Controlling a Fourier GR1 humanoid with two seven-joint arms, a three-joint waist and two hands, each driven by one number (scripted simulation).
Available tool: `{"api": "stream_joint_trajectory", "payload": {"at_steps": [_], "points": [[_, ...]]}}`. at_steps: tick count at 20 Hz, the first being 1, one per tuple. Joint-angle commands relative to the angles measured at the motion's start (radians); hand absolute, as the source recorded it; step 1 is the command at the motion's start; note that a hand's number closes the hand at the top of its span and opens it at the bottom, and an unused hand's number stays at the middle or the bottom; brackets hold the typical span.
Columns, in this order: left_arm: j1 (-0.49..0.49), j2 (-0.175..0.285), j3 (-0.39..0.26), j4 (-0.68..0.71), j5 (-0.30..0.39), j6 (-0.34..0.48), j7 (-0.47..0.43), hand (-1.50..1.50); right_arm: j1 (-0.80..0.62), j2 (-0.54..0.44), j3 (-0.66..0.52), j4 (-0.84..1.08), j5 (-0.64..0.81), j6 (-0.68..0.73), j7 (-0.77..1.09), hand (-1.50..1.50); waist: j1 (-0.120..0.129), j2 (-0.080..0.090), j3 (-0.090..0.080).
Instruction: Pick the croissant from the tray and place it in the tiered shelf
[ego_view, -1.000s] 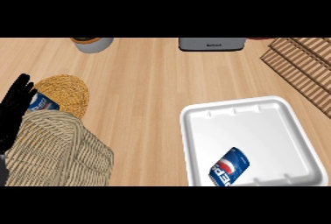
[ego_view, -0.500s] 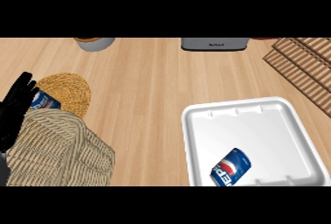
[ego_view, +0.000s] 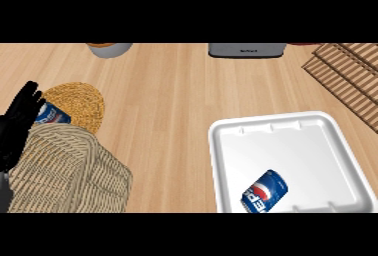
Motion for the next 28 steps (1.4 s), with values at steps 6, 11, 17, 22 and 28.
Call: {"api": "stream_joint_trajectory", "payload": {"at_steps": [6,11,17,22,28], "points": [[0.084,-0.081,-0.055,0.085,-0.020,0.008,0.001,0.00,0.029,-0.007,-0.077,0.169,-0.006,-0.133,-0.095,1.50,-0.002,0.016,-0.022],[0.126,-0.086,-0.060,0.063,-0.003,-0.011,-0.011,0.00,0.050,-0.025,-0.151,0.257,0.006,-0.255,-0.076,-1.50,0.010,0.015,-0.022],[0.131,-0.067,-0.052,0.022,0.011,-0.027,0.023,0.00,0.066,-0.051,-0.136,0.363,0.011,-0.255,-0.192,-1.50,0.021,0.014,-0.021],[0.119,-0.074,-0.049,0.084,0.003,-0.025,-0.003,0.00,0.045,-0.028,-0.171,0.372,-0.029,-0.319,-0.242,-1.50,0.009,0.014,-0.022],[0.095,-0.068,-0.039,0.108,0.002,-0.017,-0.004,0.00,-0.006,-0.003,-0.281,0.365,-0.139,-0.407,-0.259,-1.50,-0.004,0.012,-0.023]]}}
